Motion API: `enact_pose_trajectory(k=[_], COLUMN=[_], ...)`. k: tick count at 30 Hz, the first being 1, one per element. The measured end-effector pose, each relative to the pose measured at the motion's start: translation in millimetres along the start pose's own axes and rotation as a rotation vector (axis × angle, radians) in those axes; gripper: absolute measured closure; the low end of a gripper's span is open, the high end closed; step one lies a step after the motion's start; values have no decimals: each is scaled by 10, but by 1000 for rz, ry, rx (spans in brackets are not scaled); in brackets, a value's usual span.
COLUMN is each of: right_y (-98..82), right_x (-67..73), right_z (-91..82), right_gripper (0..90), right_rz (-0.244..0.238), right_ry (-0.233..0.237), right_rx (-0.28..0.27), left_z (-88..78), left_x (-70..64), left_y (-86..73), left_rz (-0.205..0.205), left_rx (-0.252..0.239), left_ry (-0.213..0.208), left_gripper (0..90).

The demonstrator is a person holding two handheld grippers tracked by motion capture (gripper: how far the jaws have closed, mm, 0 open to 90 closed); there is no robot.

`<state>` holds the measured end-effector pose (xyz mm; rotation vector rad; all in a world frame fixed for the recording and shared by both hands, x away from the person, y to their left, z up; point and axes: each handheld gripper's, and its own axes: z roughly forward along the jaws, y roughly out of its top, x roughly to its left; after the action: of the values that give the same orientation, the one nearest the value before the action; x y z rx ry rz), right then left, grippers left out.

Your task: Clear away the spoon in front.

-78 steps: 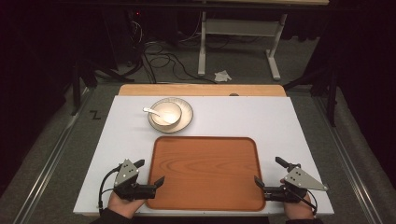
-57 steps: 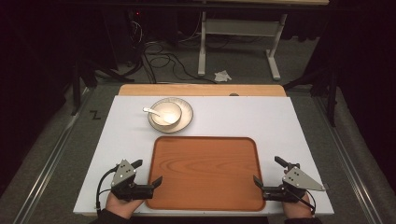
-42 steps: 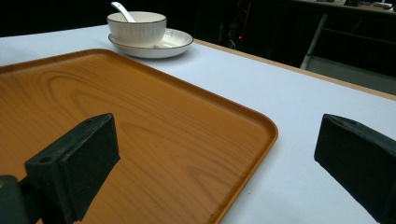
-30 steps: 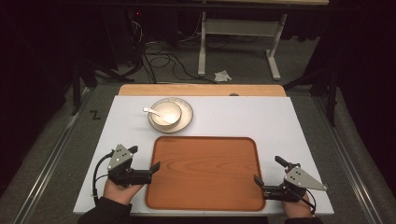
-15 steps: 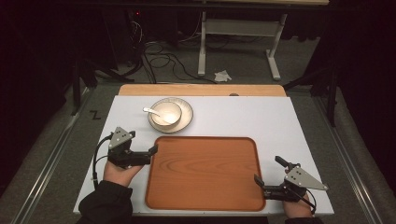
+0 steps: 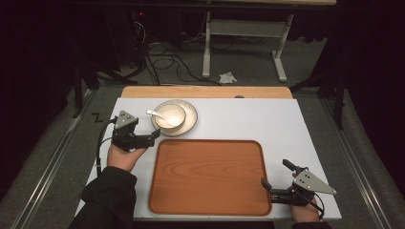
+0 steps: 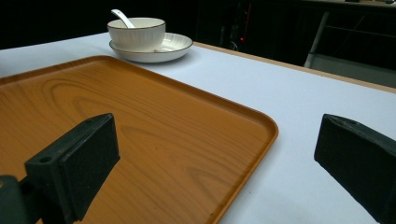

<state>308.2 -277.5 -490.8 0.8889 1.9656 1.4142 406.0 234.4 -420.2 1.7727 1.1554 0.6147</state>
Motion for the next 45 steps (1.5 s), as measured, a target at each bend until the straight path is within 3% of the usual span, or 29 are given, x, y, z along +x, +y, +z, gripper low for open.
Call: enact_pose_trajectory(k=[5, 8, 18, 21, 23, 26, 27, 30, 32, 45], right_y=[-2, -7, -26, -39, -45, -46, -45, -43, -44, -47], right_x=[8, -1, -13, -27, -31, -26, -21, -21, -12, -7], right_z=[5, 2, 3, -2, 0, 0, 2, 9, 17, 17], right_gripper=[6, 6, 6, 6, 6, 6, 6, 6, 6, 6], right_rz=[-1, 0, 13, 24, 30, 30, 32, 25, 26, 29], right_ry=[4, -1, 1, -1, -3, 1, 5, 6, 15, 17], right_rx=[1, 1, 3, -2, 0, 3, 2, 2, 4, 2], left_z=[133, 279, 570, 656, 697, 739, 757, 804, 828, 967], left_x=[128, 228, 408, 463, 475, 495, 508, 534, 542, 499], left_y=[98, 154, 312, 329, 327, 329, 327, 314, 289, 163], left_rz=[-36, -50, -118, -140, -145, -150, -153, -155, -126, -101], left_rx=[15, 50, 70, 67, 64, 53, 62, 85, 97, 171], left_ry=[12, 41, 74, 88, 108, 155, 160, 171, 202, 190], left_gripper=[111, 144, 173, 259, 364, 795, 898, 899, 900, 900])
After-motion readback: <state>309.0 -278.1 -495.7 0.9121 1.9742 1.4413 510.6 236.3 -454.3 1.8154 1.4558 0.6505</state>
